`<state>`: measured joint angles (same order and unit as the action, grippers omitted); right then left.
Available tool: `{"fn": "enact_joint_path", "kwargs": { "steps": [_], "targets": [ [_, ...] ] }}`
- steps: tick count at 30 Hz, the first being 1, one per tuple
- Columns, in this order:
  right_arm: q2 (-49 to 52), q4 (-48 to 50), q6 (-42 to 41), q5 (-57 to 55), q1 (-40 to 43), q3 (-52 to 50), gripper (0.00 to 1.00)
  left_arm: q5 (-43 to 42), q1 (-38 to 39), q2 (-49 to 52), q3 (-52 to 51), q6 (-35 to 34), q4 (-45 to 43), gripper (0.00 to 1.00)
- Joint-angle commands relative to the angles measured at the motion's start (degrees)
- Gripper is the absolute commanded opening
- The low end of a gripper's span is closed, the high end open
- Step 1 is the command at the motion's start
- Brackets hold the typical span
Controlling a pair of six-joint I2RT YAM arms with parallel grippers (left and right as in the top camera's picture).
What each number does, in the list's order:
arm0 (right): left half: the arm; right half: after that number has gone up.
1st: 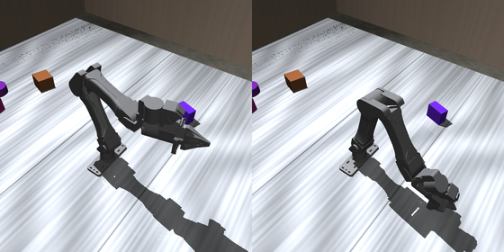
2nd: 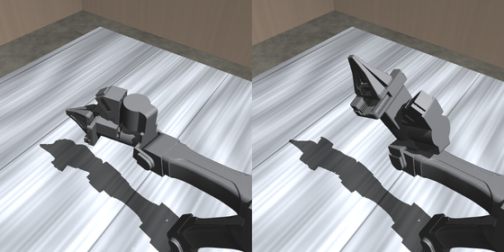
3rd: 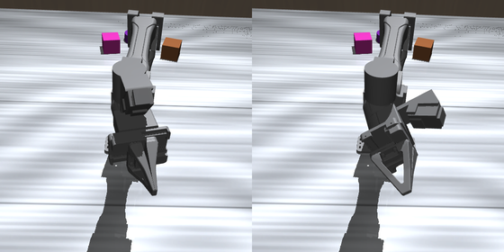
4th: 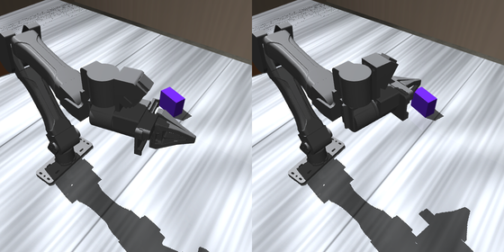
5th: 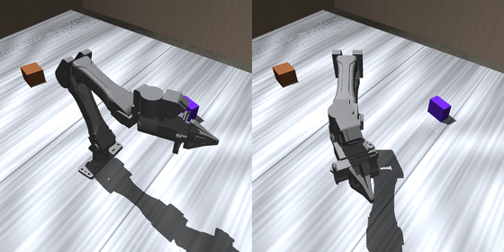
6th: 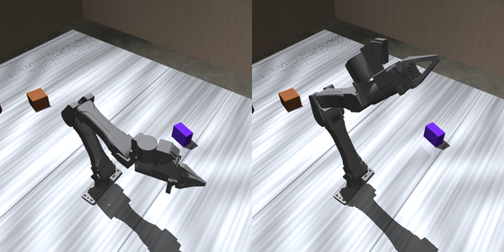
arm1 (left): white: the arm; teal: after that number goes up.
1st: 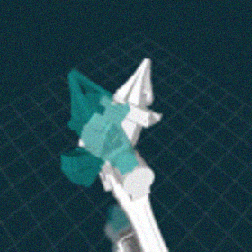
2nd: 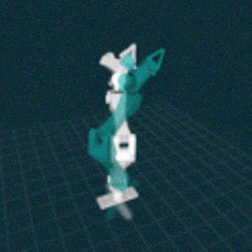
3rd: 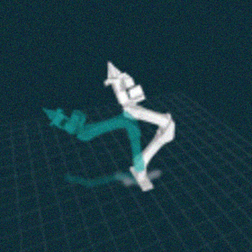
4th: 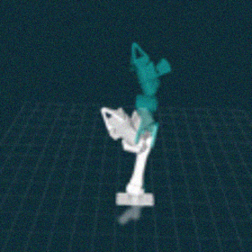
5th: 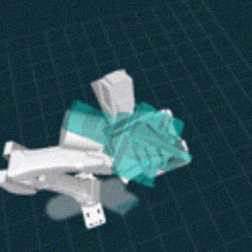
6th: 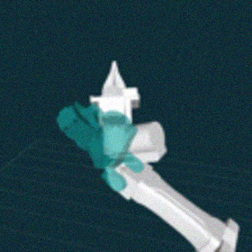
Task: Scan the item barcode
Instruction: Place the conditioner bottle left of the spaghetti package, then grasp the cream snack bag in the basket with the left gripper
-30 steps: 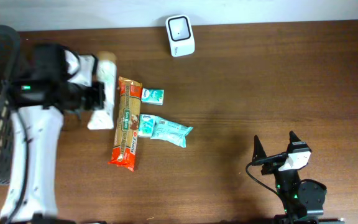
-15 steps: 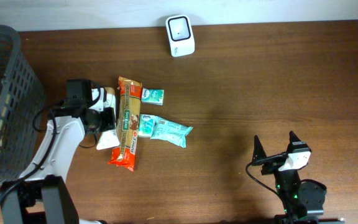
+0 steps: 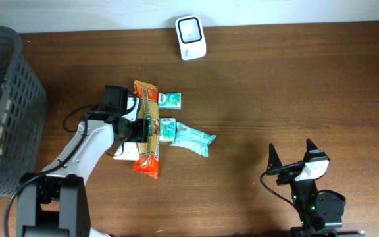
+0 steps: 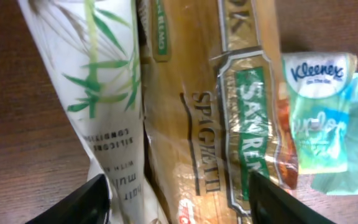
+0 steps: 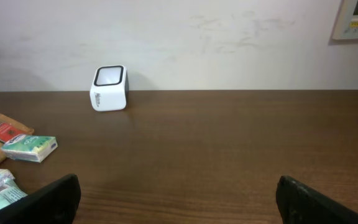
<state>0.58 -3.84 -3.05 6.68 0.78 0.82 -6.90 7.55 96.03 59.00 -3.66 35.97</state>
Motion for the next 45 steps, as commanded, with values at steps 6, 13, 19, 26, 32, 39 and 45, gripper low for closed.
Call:
{"fn": "enact_joint_path", "kwargs": {
  "steps": [6, 13, 19, 26, 32, 39, 45],
  "targets": [
    [-0.4, 0.0, -0.4, -0.3, 0.4, -0.5, 0.99, 2.9, -7.3, -8.1, 40.6, 8.1, 17.5, 0.99],
    [-0.4, 0.0, -0.4, -0.3, 0.4, -0.5, 0.99, 11.1, -29.6, -11.8, 53.9, 8.1, 15.8, 0.99],
    [-0.4, 0.0, -0.4, -0.3, 0.4, -0.5, 0.99, 11.0, -44.3, -5.4, 53.5, 8.1, 16.3, 0.99],
    [-0.4, 0.0, -0.4, -0.3, 0.4, -0.5, 0.99, 9.0, -49.2, 6.1, 53.5, 20.9, 20.8, 1.0],
    [-0.4, 0.0, -0.4, -0.3, 0.4, -0.5, 0.99, 9.7, -50.2, 16.8, 53.5, 30.9, 23.7, 0.79],
    [-0.4, 0.0, -0.4, -0.3, 0.4, -0.5, 0.99, 11.5, -49.8, 26.3, 53.5, 30.9, 24.1, 0.71],
    [-0.4, 0.0, -0.4, -0.3, 0.4, -0.5, 0.99, 17.3, -49.7, 30.1, 53.5, 29.9, 22.8, 0.75]
  ]
}}
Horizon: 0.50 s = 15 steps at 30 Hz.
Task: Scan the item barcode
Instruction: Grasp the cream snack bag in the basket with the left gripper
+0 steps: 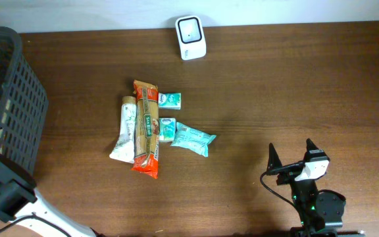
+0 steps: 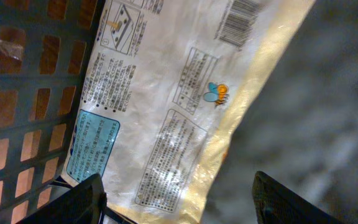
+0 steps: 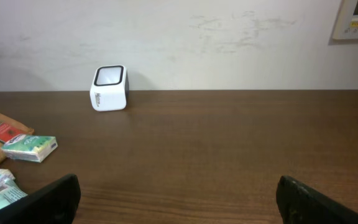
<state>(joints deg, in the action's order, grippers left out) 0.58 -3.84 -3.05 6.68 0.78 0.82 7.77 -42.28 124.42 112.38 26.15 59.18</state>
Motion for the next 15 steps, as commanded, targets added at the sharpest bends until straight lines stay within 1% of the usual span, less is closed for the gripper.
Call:
{"fn": "enact_joint_path", "kwargs": {
  "steps": [1, 7, 10, 12, 15],
  "targets": [
    [-0.4, 0.0, -0.4, -0.3, 0.4, -0.5, 0.99, 2.8, 0.2, 2.1, 0.1, 0.1, -0.9, 0.77],
    [-0.4, 0.0, -0.4, -0.3, 0.4, -0.5, 0.99, 2.1, 0.9, 6.1, 0.1, 0.2, -2.0, 0.8],
    [-0.4, 0.0, -0.4, -0.3, 0.4, -0.5, 0.99, -0.1, 1.5, 7.1, 0.1, 1.0, -2.3, 0.79],
    [-0.4, 0.0, -0.4, -0.3, 0.4, -0.5, 0.99, -0.5, 2.0, 7.2, 0.1, 1.5, -3.4, 0.8],
    [-0.4, 0.0, -0.4, -0.3, 0.4, -0.5, 0.98, -0.4, 1.8, 8.3, 0.1, 1.8, -3.4, 0.78]
  ]
}}
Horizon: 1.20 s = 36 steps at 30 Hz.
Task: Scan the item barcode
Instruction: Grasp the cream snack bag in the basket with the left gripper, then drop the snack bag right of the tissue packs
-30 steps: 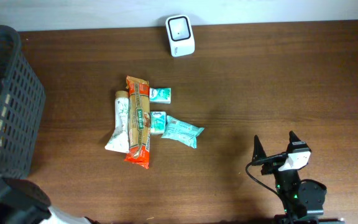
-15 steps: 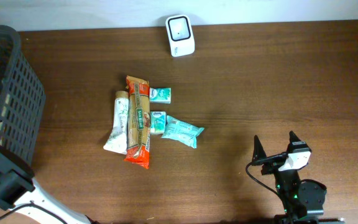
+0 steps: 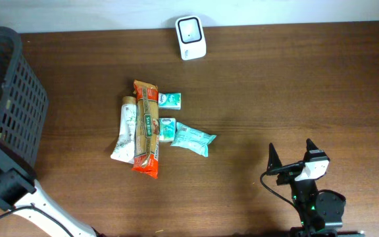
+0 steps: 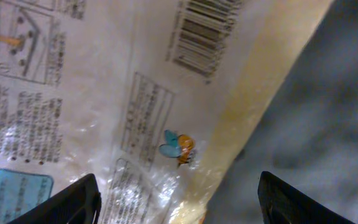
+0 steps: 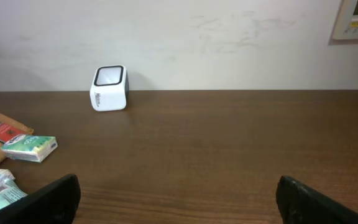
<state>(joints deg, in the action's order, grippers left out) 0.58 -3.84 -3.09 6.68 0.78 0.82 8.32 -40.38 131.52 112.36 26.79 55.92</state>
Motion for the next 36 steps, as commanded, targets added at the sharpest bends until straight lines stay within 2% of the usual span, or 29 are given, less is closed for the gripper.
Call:
{"fn": "enact_joint_path", "kwargs": {
  "steps": [1, 3, 4, 6, 7, 10, 12, 21, 26, 29, 31, 32, 36],
  "targets": [
    [-0.4, 0.0, -0.4, -0.3, 0.4, -0.5, 0.99, -0.6, -0.1, 1.7, 0.1, 1.2, -0.2, 0.75],
    [-0.4, 0.0, -0.4, -0.3, 0.4, -0.5, 0.99, 1.1, -0.1, 3.2, 0.1, 1.2, -0.2, 0.66],
    [-0.4, 0.0, -0.4, -0.3, 0.4, -0.5, 0.99, 1.9, -0.1, 3.6, 0.1, 1.2, -0.2, 0.57],
    [-0.4, 0.0, -0.4, -0.3, 0.4, -0.5, 0.99, 2.1, -0.1, 3.6, 0.2, 1.2, -0.8, 0.14],
    [-0.4, 0.0, -0.4, -0.3, 0.4, -0.5, 0.99, 2.2, -0.1, 3.6, 0.2, 1.2, -0.7, 0.0],
    [-0.4, 0.0, -0.4, -0.3, 0.4, -0.5, 0.99, 2.7, 0.0, 2.8, 0.3, 0.8, 0.2, 0.0],
    [-0.4, 0.0, -0.4, -0.3, 0.4, -0.5, 0.99, 3.5, 0.3, -0.1, 0.5, -3.8, 0.4, 0.0],
    [-0.4, 0.0, -0.4, -0.3, 0.4, -0.5, 0.99, 3.0, 0.6, -29.0, 3.3, -19.2, -2.7, 0.0],
    [-0.4, 0.0, -0.4, -0.3, 0.4, -0.5, 0.99, -11.4, 3.0, -42.5, 3.3, -25.8, -3.1, 0.0],
    [-0.4, 0.0, -0.4, -0.3, 0.4, -0.5, 0.99, -19.3, 12.9, -47.6, 3.2, -26.2, 3.1, 0.0],
    [-0.4, 0.0, -0.4, -0.3, 0.4, -0.5, 0.99, -19.7, 21.4, -47.6, 3.0, -26.2, 7.9, 0.0],
    [-0.4, 0.0, -0.4, -0.3, 0.4, -0.5, 0.99, -19.5, 30.4, -46.6, 0.4, -26.2, 11.2, 0.0],
    [-0.4, 0.0, -0.4, -0.3, 0.4, -0.5, 0.99, -19.5, 45.9, -41.7, -10.1, -29.0, 9.2, 0.0]
  ]
}}
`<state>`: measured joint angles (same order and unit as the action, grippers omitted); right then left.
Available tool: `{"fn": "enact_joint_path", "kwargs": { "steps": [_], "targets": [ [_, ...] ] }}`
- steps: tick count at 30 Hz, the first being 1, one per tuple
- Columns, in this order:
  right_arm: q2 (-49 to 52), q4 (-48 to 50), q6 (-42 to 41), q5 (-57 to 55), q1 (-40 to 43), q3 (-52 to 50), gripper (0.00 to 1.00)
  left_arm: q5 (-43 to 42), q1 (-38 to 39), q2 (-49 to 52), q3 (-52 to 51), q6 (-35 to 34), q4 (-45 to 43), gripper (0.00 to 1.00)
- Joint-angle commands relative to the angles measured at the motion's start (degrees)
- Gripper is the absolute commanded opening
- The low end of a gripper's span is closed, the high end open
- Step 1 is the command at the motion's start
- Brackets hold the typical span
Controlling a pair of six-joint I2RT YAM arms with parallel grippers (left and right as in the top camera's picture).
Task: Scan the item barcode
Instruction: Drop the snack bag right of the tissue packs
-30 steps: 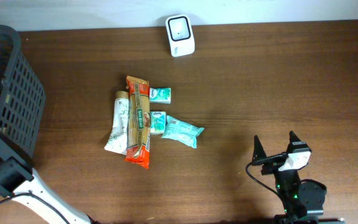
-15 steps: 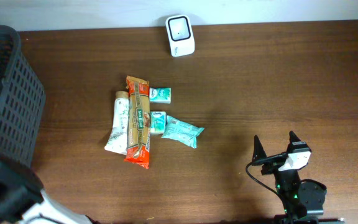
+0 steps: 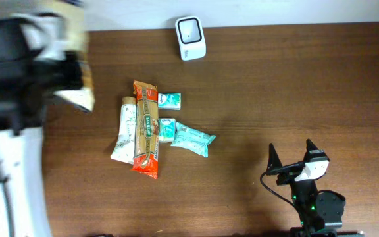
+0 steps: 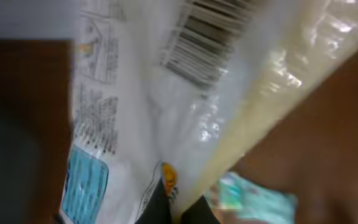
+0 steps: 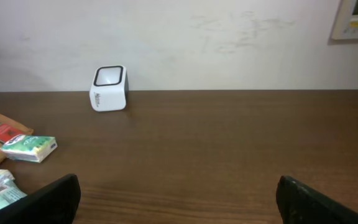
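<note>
My left gripper (image 4: 178, 204) is shut on the edge of a white-and-yellow plastic bag (image 4: 166, 93), whose barcode (image 4: 207, 59) faces the wrist camera. In the overhead view the left gripper (image 3: 68, 72) is a blur at the upper left, with the bag (image 3: 81, 89) hanging over the table left of the pile. The white scanner (image 3: 191, 29) stands at the far edge; the right wrist view also shows the scanner (image 5: 109, 87). At the near right my right gripper (image 3: 289, 161) rests open and holds nothing; the right gripper (image 5: 185, 202) faces bare table.
A pile lies mid-table: an orange spaghetti pack (image 3: 146, 128), a white tube (image 3: 124, 128), two small tissue packs (image 3: 170, 100) and a teal packet (image 3: 193, 138). The raised, blurred left arm covers the top left corner of the overhead view.
My left gripper was open over the bag inside the basket. Now it is shut on the bag and holds it above the table, left of the pile. The right arm has not moved.
My left gripper stood open over the spaghetti pack and tube in the pile. Then it was over the basket at the far left, open above a printed bag, then closer to that bag. Now it holds the bag out over the table.
</note>
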<state>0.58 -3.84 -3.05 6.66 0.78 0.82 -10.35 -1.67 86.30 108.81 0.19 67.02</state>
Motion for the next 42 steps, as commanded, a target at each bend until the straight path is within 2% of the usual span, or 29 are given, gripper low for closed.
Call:
{"fn": "enact_joint_path", "kwargs": {
  "steps": [1, 3, 6, 12, 17, 18, 20, 21, 24, 27, 32, 34, 38, 42],
  "targets": [
    [-0.4, 0.0, -0.4, -0.3, 0.4, -0.5, 0.99, -0.8, 9.5, 4.8, -8.9, -3.4, -3.5, 0.0],
    [-0.4, 0.0, -0.4, -0.3, 0.4, -0.5, 0.99, -0.8, 16.0, 9.2, -15.0, -5.5, -9.4, 0.0],
    [-0.4, 0.0, -0.4, -0.3, 0.4, -0.5, 0.99, -0.8, 23.1, 16.1, -18.1, -7.4, -15.2, 0.0],
    [-0.4, 0.0, -0.4, -0.3, 0.4, -0.5, 0.99, -0.8, 30.1, 25.5, -18.1, -13.1, -21.9, 0.0],
    [-0.4, 0.0, -0.4, -0.3, 0.4, -0.5, 0.99, -0.8, 34.3, 27.2, -18.1, -18.8, -30.3, 0.02],
    [-0.4, 0.0, -0.4, -0.3, 0.4, -0.5, 0.99, -0.8, 35.1, 27.2, -18.1, -19.9, -33.6, 0.64],
    [-0.4, 0.0, -0.4, -0.3, 0.4, -0.5, 0.99, -0.8, 35.3, 27.1, -17.8, -19.9, -35.4, 0.93],
    [-0.4, 0.0, -0.4, -0.3, 0.4, -0.5, 0.99, -0.8, 34.6, 27.0, -16.2, -19.9, -34.7, 0.99],
    [-0.4, 0.0, -0.4, -0.3, 0.4, -0.5, 0.98, -0.8, 31.2, 24.9, -11.9, -19.3, -30.3, 0.99],
    [-0.4, 0.0, -0.4, -0.3, 0.4, -0.5, 0.99, 0.0, 24.9, 18.2, -5.9, -10.7, -21.4, 0.99],
    [-0.4, 0.0, -0.4, -0.3, 0.4, -0.5, 0.99, 14.1, 14.9, 2.8, -4.5, -6.6, -11.1, 0.99],
    [-0.4, 0.0, -0.4, -0.3, 0.4, -0.5, 0.99, 17.5, 11.1, -2.6, -4.5, -2.8, -7.1, 0.99],
    [-0.4, 0.0, -0.4, -0.3, 0.4, -0.5, 0.99, 18.8, 5.8, -9.3, -4.5, -1.6, 1.5, 0.99],
    [-0.4, 0.0, -0.4, -0.3, 0.4, -0.5, 0.99, 20.8, 4.6, -11.8, -4.6, -1.6, 8.1, 0.99]
  ]
}}
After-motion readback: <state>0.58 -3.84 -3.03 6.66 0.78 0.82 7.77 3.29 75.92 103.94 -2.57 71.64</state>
